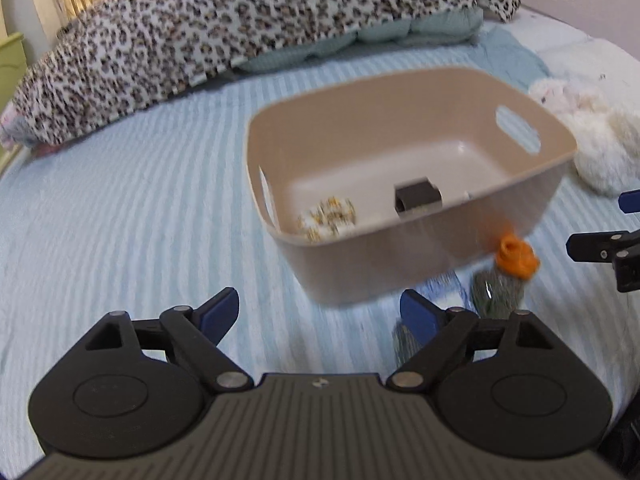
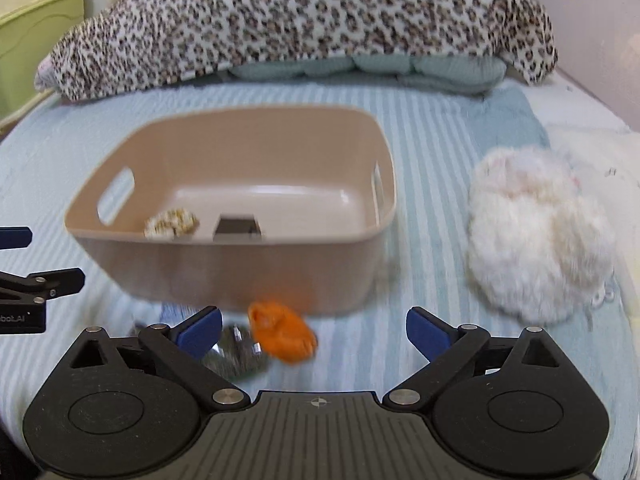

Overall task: Organize objects
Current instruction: 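Grasp the dark star-printed box with the left tool while the right tool grasps the orange sock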

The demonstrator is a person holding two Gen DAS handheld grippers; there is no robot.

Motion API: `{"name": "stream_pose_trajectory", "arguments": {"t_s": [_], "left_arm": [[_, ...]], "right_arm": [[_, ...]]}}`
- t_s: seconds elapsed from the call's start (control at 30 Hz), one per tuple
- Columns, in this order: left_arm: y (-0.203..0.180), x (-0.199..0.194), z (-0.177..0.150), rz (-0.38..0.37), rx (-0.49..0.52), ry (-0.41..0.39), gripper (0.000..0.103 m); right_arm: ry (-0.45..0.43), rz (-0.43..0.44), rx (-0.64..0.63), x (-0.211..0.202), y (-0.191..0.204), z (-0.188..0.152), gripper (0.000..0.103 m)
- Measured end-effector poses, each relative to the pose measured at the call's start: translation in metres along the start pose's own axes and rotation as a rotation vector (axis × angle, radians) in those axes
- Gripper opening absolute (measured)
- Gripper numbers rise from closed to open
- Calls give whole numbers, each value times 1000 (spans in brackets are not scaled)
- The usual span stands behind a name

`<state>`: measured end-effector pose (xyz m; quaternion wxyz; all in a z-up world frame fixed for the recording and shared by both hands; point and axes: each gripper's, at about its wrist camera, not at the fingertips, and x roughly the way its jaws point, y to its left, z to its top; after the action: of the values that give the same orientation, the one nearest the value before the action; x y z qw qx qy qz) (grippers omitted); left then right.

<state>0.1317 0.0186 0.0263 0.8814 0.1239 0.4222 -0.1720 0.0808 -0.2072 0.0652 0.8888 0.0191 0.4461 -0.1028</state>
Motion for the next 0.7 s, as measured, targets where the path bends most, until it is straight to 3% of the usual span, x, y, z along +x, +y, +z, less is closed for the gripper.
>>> {"name": "stream_pose_trajectory", "arguments": {"t_s": [0.13, 0.3, 0.7], "left_arm": [[-2, 9, -18, -56, -27, 60, 88], [-12, 23, -32, -71, 6, 109, 88], [-20, 59, -35, -133, -6, 199, 88]], "right_arm": [[60, -13, -9, 12, -1, -14, 102], [126, -1, 19, 29, -7, -24, 103], [204, -22, -23, 69, -3, -28, 103]]}}
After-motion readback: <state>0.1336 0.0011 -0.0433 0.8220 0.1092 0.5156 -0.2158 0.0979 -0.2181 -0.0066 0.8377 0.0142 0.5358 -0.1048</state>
